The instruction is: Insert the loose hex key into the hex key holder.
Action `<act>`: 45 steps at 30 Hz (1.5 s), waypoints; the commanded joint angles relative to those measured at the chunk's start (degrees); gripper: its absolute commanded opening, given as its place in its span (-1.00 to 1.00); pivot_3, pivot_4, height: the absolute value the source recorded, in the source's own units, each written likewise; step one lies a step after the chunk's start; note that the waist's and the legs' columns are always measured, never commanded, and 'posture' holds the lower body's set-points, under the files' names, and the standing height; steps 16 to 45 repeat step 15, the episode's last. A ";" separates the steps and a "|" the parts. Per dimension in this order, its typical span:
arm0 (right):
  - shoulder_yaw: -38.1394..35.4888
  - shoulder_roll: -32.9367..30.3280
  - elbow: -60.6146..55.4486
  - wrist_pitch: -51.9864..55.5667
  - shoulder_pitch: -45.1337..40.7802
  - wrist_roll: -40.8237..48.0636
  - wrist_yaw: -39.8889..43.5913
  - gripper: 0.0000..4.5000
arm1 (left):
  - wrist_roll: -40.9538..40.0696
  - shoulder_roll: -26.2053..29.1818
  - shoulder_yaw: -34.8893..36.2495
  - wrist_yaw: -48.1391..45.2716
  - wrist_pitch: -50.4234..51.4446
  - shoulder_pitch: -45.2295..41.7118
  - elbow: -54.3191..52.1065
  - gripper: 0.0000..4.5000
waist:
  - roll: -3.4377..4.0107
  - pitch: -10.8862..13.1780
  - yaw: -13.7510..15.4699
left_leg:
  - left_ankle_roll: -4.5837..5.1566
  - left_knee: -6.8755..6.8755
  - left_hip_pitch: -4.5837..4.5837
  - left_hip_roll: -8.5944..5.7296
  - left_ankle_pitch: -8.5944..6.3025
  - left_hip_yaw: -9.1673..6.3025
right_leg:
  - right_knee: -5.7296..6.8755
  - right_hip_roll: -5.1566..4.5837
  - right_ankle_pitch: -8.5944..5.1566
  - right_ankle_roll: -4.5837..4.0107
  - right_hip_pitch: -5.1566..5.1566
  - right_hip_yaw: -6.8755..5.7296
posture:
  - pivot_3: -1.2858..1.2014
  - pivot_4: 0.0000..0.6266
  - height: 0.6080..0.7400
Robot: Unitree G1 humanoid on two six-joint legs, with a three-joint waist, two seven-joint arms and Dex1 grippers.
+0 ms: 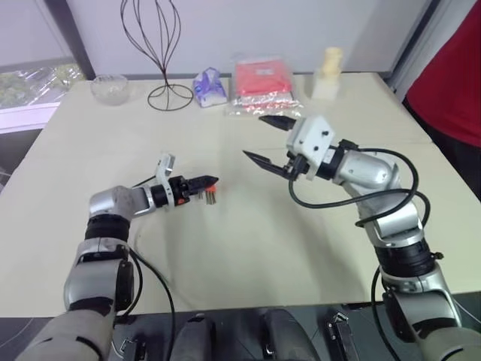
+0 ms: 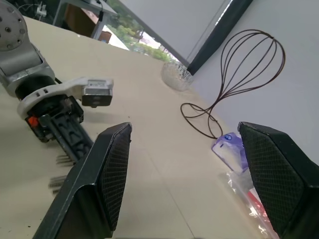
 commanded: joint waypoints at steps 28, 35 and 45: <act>-4.20 -1.20 -4.86 1.27 8.59 -1.25 -5.26 0.57 | 6.05 9.53 6.56 13.78 -19.76 22.19 -45.37 0.98 | -0.04 0.03 1.41 | -0.04 -0.67 0.31 -0.03 0.00 -0.04 | -0.34 -0.32 0.01 -0.02 -0.03 0.32 | 0.03 -0.52 1.00; -4.20 -1.20 -4.86 1.27 8.59 -1.25 -5.26 0.57 | 6.05 9.53 6.56 13.78 -19.76 22.19 -45.37 0.98 | -0.04 0.03 1.41 | -0.04 -0.67 0.31 -0.03 0.00 -0.04 | -0.34 -0.32 0.01 -0.02 -0.03 0.32 | 0.03 -0.52 1.00; -4.20 -1.20 -4.86 1.27 8.59 -1.25 -5.26 0.57 | 6.05 9.53 6.56 13.78 -19.76 22.19 -45.37 0.98 | -0.04 0.03 1.41 | -0.04 -0.67 0.31 -0.03 0.00 -0.04 | -0.34 -0.32 0.01 -0.02 -0.03 0.32 | 0.03 -0.52 1.00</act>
